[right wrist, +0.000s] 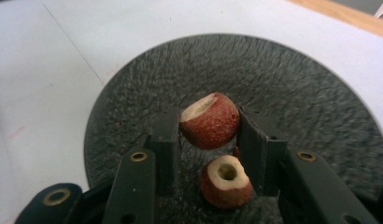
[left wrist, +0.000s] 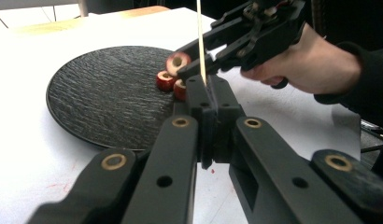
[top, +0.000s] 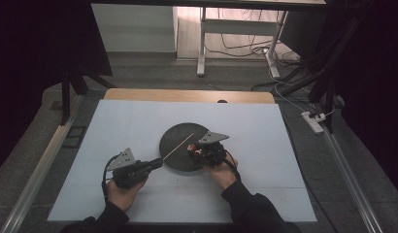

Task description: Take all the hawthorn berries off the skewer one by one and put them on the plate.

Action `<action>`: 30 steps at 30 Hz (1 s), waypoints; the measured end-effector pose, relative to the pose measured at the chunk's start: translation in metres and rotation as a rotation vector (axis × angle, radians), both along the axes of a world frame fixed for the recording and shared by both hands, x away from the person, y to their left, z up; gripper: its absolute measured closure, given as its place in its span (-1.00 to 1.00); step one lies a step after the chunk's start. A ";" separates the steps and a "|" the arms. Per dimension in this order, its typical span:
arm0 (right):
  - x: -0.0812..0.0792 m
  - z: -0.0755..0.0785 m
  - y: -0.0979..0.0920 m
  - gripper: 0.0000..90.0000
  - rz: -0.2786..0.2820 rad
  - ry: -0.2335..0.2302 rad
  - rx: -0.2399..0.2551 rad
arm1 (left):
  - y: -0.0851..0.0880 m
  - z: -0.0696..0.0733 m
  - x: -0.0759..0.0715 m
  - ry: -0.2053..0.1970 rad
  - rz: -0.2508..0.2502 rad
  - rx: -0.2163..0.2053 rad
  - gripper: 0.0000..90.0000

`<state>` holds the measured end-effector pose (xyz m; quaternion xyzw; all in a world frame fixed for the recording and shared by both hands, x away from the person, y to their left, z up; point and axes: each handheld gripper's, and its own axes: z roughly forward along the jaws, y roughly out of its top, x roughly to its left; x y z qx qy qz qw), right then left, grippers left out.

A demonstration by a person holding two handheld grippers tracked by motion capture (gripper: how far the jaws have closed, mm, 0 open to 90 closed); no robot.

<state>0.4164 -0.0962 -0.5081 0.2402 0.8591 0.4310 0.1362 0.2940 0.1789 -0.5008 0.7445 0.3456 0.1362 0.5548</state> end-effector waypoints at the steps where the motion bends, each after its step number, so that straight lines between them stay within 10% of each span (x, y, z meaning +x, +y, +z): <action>1: 0.000 -0.002 0.002 0.34 0.001 -0.001 -0.008 | 0.000 0.000 0.000 0.003 0.000 0.000 0.98; 14: 0.002 -0.014 0.015 0.23 0.008 -0.009 -0.019 | 0.000 -0.001 0.002 0.021 0.006 0.003 0.98; 30: -0.007 0.010 -0.004 -0.22 0.010 0.030 0.052 | 0.003 0.001 0.001 0.018 0.009 -0.007 0.98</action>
